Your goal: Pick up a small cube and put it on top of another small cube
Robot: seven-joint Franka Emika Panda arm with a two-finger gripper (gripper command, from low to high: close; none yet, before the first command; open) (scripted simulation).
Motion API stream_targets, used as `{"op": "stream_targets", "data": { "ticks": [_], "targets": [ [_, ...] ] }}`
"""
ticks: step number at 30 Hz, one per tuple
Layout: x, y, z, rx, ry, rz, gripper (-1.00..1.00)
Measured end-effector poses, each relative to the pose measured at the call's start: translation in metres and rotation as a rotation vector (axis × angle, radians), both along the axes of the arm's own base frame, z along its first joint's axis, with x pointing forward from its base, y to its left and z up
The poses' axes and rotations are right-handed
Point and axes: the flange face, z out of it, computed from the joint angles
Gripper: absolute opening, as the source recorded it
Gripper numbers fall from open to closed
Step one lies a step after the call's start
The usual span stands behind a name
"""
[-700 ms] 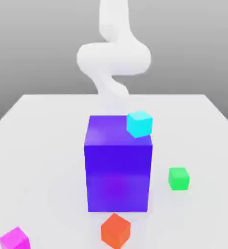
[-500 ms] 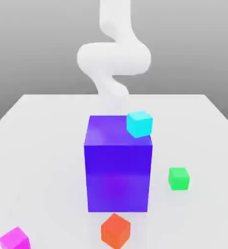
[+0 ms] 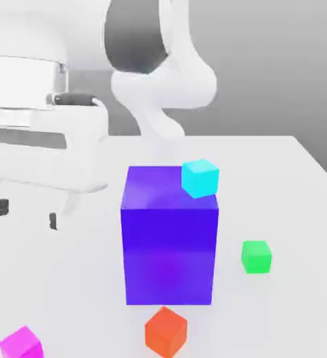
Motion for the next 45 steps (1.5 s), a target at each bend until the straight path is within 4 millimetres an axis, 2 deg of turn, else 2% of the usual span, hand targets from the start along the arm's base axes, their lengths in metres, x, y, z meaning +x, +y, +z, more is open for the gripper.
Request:
{"op": "stream_targets", "data": {
  "ticks": [4, 8, 13, 14, 20, 21, 25, 27, 28, 31, 33, 36, 38, 39, 40, 45],
  "targets": [
    [-0.003, -0.024, -0.072, 0.028, 0.093, -0.080, 0.00],
    [-0.017, -0.050, -0.144, 0.052, 0.187, -0.168, 0.00],
    [-0.024, -0.058, -0.223, 0.059, 0.220, -0.199, 0.00],
    [-0.025, -0.058, -0.232, 0.060, 0.220, -0.199, -1.00],
    [-0.025, -0.058, -0.236, 0.060, 0.220, -0.199, -1.00],
    [-0.025, -0.058, -0.231, 0.059, 0.220, -0.199, -1.00],
    [-0.024, -0.059, -0.181, 0.060, 0.218, -0.199, -1.00],
    [-0.015, -0.051, -0.156, 0.061, 0.172, -0.178, -1.00],
    [-0.010, -0.039, -0.144, 0.061, 0.148, -0.150, -1.00],
    [-0.005, 0.035, -0.121, 0.061, 0.118, -0.004, -1.00],
    [-0.010, 0.085, -0.110, 0.057, 0.108, 0.099, -1.00],
    [-0.030, 0.163, -0.096, 0.042, 0.096, 0.270, -1.00],
    [-0.057, 0.239, -0.086, 0.021, 0.088, 0.447, -1.00],
    [-0.079, 0.278, -0.081, 0.006, 0.082, 0.550, -1.00],
    [-0.099, 0.302, -0.077, -0.011, 0.077, 0.622, -1.00],
    [-0.190, 0.368, -0.073, -0.101, 0.054, 0.897, -1.00]
  ]
}}
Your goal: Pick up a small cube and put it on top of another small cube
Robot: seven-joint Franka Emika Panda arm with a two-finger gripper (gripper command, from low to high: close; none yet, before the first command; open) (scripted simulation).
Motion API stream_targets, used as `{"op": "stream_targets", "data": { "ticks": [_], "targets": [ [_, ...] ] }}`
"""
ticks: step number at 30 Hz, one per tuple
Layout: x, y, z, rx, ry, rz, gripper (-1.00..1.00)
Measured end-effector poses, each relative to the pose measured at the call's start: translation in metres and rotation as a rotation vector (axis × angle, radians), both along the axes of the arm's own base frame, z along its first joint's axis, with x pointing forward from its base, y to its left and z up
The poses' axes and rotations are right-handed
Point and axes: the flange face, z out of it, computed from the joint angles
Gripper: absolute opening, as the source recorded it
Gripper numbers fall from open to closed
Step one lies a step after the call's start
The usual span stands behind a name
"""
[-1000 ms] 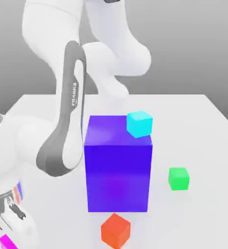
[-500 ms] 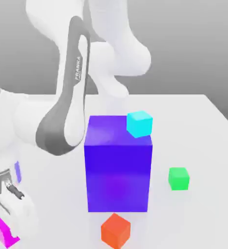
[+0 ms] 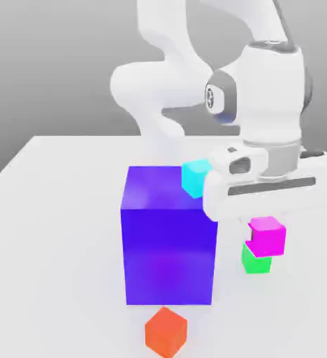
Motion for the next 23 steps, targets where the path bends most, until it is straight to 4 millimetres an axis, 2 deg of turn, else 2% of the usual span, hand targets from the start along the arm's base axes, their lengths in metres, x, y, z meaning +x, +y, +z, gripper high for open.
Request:
{"op": "stream_targets", "data": {
  "ticks": [2, 6, 8, 14, 15, 21, 23],
  "targets": [
    [-0.023, 0.006, -0.011, -0.017, 0.030, 0.050, -1.00],
    [-0.058, 0.006, -0.038, -0.044, 0.131, 0.100, -1.00],
    [-0.065, 0.005, -0.053, -0.051, 0.153, 0.108, -1.00],
    [-0.067, 0.005, -0.103, -0.055, 0.160, 0.111, -1.00],
    [-0.068, 0.005, -0.109, -0.054, 0.160, 0.112, 1.00],
    [-0.068, 0.004, -0.112, -0.053, 0.161, 0.110, 1.00],
    [-0.067, 0.005, -0.104, -0.054, 0.160, 0.112, 1.00]
  ]
}}
